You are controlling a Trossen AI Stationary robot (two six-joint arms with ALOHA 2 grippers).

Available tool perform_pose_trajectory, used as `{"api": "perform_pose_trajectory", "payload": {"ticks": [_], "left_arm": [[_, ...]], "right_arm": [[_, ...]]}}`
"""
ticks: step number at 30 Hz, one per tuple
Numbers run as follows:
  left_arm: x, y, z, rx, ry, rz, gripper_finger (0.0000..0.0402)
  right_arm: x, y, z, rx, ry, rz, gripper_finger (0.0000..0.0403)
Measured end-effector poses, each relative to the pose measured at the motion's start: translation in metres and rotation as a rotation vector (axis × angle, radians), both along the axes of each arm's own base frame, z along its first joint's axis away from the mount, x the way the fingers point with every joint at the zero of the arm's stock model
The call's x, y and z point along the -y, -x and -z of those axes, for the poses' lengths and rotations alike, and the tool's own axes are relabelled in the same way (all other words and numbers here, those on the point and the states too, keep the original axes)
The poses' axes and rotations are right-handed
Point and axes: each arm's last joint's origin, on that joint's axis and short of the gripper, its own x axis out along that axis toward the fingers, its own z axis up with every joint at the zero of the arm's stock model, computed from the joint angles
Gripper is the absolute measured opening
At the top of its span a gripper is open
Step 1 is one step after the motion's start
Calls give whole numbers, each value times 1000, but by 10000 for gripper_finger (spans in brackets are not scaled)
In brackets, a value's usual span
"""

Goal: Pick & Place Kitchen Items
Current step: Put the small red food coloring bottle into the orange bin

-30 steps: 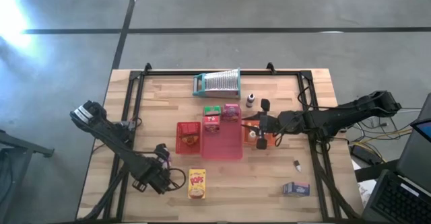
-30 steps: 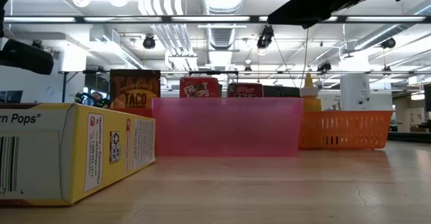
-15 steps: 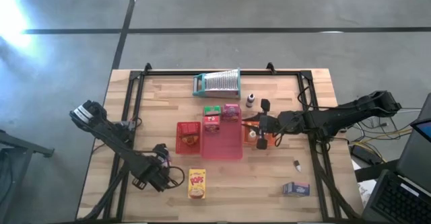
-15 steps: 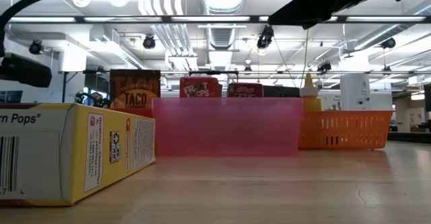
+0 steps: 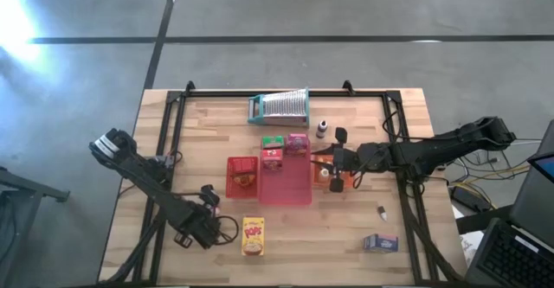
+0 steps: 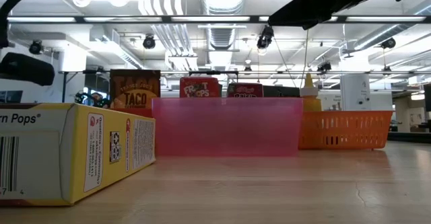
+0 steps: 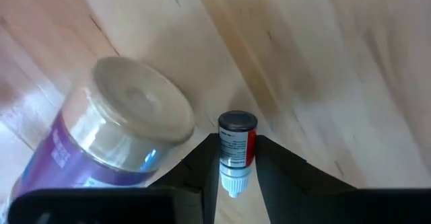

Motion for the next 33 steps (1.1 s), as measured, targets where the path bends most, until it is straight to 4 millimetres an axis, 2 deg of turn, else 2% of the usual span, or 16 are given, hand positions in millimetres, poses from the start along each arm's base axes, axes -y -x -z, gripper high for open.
{"api": "perform_pose_trajectory", "payload": {"ticks": [7,16,28,33], "left_arm": [[4,-6,2,72,34,-64,114],[7,-10,1,122,60,-81,160],[4,-7,5,116,57,-142,162],[3,-6,10,121,75,-189,146]], "right_arm": [[0,0,0,-2,1,0,110],[0,0,0,-2,1,0,77],[0,0,0,0,-7,2,50],[0,0,0,-1,-9,3,50]]}}
